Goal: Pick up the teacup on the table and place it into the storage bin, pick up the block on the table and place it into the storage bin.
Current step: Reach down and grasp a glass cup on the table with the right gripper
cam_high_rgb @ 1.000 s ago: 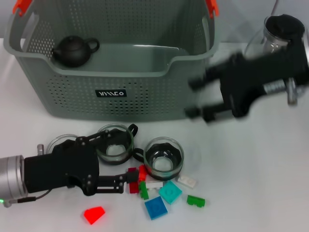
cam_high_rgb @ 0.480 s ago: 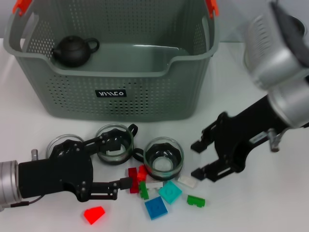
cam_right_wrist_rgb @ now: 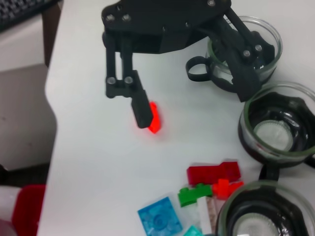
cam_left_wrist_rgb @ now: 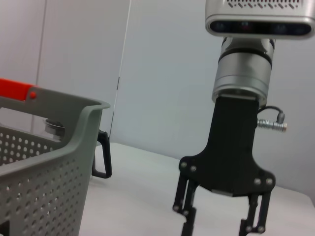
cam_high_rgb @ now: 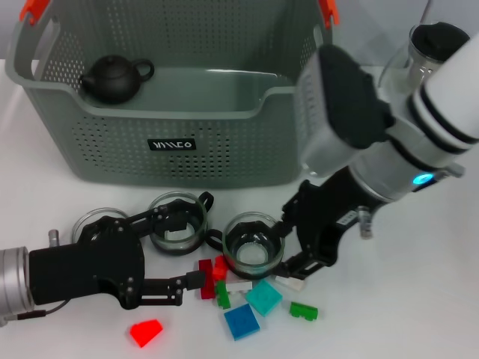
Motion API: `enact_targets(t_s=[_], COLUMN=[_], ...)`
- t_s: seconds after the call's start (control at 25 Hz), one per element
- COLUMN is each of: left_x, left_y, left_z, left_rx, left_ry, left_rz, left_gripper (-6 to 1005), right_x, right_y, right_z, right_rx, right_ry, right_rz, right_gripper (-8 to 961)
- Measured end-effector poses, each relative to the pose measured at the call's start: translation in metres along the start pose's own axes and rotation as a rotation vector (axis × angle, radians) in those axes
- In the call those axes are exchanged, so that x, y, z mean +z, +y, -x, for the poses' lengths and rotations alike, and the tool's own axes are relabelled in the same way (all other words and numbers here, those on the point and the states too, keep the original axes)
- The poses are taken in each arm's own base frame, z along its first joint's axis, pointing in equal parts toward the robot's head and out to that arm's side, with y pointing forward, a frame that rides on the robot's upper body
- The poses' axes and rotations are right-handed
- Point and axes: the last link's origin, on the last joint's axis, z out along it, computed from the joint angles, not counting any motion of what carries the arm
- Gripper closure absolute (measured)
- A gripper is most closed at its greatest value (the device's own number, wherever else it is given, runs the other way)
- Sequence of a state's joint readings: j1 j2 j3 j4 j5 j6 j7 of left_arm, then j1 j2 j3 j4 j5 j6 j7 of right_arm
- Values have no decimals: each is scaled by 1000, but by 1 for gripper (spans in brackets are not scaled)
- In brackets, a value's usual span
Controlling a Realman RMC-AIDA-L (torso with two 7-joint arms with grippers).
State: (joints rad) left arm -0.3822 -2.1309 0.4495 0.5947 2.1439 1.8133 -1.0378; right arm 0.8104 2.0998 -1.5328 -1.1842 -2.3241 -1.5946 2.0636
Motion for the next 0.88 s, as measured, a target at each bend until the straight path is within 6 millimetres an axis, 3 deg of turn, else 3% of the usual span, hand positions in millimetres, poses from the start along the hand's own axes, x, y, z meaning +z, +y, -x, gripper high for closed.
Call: enact_targets(t_s=[0.32, 0.88], left_x=[0, -2], left_y=[0, -1], left_z=[0, 0], left_rx=[-12, -17], left_ry=[15, 27], left_rz=[-17, -35], left_gripper=[66, 66], right_x=[22, 51], right_y=[-2, -1], right_z=[14, 15], right_rx=[-100, -163], right_ry=[84, 169], right_rz=[-28, -38], right_gripper=[340, 339])
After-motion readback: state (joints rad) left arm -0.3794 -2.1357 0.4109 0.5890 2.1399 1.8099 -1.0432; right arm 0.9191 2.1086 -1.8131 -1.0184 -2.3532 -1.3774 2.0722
